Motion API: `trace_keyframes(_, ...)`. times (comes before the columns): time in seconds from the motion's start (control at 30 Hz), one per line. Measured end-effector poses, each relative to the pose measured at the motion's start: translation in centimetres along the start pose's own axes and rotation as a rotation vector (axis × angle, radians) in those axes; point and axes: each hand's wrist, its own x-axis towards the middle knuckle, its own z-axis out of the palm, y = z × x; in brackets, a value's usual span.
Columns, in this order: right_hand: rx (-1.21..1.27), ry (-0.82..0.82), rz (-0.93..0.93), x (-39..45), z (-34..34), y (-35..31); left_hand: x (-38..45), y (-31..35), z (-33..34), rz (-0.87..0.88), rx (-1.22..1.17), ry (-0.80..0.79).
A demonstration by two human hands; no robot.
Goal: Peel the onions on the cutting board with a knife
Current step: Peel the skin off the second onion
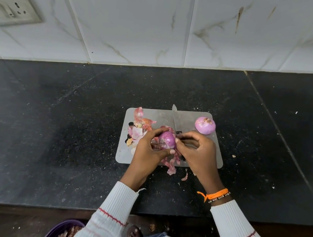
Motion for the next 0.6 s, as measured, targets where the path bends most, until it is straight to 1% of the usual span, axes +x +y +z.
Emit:
trace_keyframes(0.13, -0.006, 0.018, -0.034, 0.12, -0.04, 0.26, 0.07, 0.00, 0.02, -0.003, -0.006, -0.003)
trace_keyframes(0.27, -0.070, 0.020, -0.091, 0.18, 0.09, 0.54, 0.11, -0.15, 0.09, -0.008, 0.006, -0.006)
trace_keyframes(0.4, -0.094, 0.056, -0.047, 0.36, 0.01, 1.00, 0.01, 0.10, 0.53, -0.026, -0.024, -0.024)
trace_keyframes(0.5, 0.050, 0.045, 0.076, 0.37, -0.22, 0.96, 0.11, 0.24, 0.47, -0.037, -0.050, -0.024)
trace_keyframes(0.57, 0.161, 0.022, 0.117, 0.34, -0.38, 0.91, 0.24, 0.13, 0.37, -0.037, -0.053, -0.019)
trace_keyframes(0.6, 0.177, 0.005, 0.116, 0.36, -0.43, 0.93, 0.30, 0.08, 0.35, -0.039, -0.050, -0.013)
